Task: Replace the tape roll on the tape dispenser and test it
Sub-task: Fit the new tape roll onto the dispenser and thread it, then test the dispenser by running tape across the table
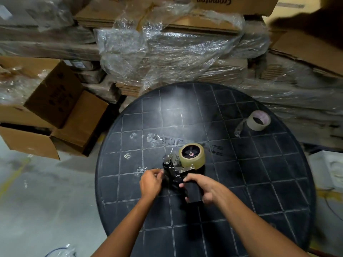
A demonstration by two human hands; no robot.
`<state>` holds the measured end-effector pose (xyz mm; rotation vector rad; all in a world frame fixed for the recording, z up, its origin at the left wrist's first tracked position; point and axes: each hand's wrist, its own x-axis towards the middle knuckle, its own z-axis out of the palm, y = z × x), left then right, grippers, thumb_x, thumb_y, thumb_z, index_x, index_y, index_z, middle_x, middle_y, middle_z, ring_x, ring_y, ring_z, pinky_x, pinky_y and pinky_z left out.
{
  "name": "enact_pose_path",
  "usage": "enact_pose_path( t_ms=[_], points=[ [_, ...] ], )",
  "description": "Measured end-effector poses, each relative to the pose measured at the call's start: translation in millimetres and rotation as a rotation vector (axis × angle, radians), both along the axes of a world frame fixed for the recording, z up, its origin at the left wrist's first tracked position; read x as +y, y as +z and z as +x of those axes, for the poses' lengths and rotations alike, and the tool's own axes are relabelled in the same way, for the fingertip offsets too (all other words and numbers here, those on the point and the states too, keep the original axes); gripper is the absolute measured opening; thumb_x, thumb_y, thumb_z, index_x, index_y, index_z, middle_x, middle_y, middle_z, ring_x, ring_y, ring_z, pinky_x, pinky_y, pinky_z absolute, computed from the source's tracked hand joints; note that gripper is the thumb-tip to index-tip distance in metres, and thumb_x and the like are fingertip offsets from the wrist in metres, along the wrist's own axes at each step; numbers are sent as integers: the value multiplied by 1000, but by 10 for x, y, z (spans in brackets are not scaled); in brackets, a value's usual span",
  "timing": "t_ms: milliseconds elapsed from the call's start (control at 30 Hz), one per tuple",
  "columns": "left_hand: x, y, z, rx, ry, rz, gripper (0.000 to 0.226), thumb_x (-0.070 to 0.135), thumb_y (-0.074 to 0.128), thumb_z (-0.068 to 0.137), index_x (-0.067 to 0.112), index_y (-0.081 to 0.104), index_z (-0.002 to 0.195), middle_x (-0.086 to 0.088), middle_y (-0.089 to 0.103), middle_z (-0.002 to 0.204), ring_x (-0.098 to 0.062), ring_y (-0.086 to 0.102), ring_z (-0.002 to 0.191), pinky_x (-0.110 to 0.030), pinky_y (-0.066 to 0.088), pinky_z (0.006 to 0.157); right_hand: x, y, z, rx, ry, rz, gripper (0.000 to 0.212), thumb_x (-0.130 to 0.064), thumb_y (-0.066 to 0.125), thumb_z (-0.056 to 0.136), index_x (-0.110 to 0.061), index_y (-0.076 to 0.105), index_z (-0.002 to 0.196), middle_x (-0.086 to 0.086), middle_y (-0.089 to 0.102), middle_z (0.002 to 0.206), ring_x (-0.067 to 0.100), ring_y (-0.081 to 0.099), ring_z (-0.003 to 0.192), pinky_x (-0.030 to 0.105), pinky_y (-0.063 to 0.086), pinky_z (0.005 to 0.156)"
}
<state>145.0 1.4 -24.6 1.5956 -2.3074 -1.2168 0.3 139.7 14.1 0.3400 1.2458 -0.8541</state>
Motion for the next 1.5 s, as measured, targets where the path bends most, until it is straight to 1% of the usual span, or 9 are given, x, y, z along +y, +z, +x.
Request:
enact_pose_path(
  t_ms=[133,233,533,733,900,1033,1133,1300,1500],
  points=[
    [4,263,197,117,-56,69,18,26,60,92,22,75,101,-5,71,59,-13,69,57,-23,48,59,-51,393,117,-63,3,-35,6,-5,65,75,-5,63,81,13,65,79,32,66,78,62,57,74],
    [97,445,379,231,-68,245,22,20,60,93,18,70,113,-7,64,47,-12,54,34,-19,44,43,32,674,202,-7,-6,-50,13,-2,51,90,1,61,81,20,73,84,33,74,73,51,61,63],
    [308,1374,226,691,25,709,27,-18,55,83,-8,66,106,-21,73,104,-27,73,90,-22,58,67,448,1805,42,345,124,-273,17,-14,63,93,-10,59,76,2,56,60,9,51,45,23,48,45],
    [276,2199,-396,942,278,1042,33,9,40,96,-15,53,116,-31,67,104,-34,73,85,-27,61,62,687,2469,-277,593,85,-506,14,-15,66,92,-6,60,83,6,57,63,13,52,46,25,48,47],
    [541,3077,-1100,923,286,964,16,-5,48,92,-7,61,83,-11,67,51,-14,67,45,-20,54,42,1007,2943,-595,998,167,-661,13,-5,69,87,-2,57,83,11,57,64,17,55,49,31,51,50],
    [704,3602,-1537,1004,126,794,21,-12,51,82,0,67,88,-6,70,66,-11,67,53,-18,49,41,1306,3303,-921,1212,229,-712,12,1,70,85,-4,59,82,14,62,72,23,61,63,35,54,62],
    [872,3850,-1702,1009,-1,549,25,-12,54,82,6,69,73,-5,66,65,-11,57,53,-20,41,45,1520,3510,-1104,1052,227,-742,10,-1,70,86,-5,62,83,23,66,86,24,67,70,31,57,65],
    [1049,3845,-1777,902,-71,331,18,-12,58,82,-2,70,73,-6,67,56,-13,58,50,-18,49,44,1667,3477,-1210,767,85,-675,18,-19,72,83,-13,56,82,6,51,62,18,46,48,29,42,49],
    [952,3345,-1612,738,63,468,24,-9,56,87,-2,68,67,-17,66,71,-20,63,56,-21,52,44,1536,3127,-1198,984,246,-602,14,-10,71,83,-8,57,81,5,54,55,18,48,46,31,44,49]
  ],
)
